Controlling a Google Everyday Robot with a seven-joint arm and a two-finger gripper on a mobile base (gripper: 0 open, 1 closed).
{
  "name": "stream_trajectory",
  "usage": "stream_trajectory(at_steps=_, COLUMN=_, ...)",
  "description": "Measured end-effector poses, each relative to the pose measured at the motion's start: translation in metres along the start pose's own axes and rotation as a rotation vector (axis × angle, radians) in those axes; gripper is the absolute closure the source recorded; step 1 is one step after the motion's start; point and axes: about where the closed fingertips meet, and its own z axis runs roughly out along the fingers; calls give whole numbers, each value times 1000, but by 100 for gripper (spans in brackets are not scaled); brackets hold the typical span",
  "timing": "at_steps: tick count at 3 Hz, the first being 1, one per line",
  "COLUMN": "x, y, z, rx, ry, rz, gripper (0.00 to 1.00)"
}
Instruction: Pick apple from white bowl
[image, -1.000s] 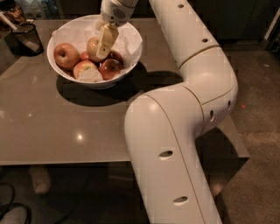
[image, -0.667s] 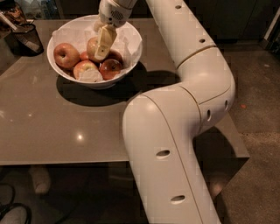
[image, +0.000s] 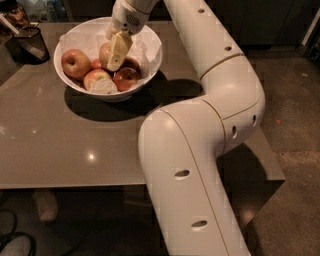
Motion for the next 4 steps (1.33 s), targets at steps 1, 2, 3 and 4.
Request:
stream_trajectory(at_steps=1, x=0, y=1, z=4, rx=-17, ry=-20, rz=-11, gripper=41)
stream_trajectory(at_steps=2, x=0, y=1, z=4, rx=-17, ry=-20, rz=-11, gripper=63)
stream_trajectory(at_steps=3, x=0, y=1, z=4, rx=-17, ry=-21, rz=-11, gripper=87)
stream_trajectory(at_steps=4, x=0, y=1, z=4, rx=-17, ry=-20, rz=-11, gripper=100)
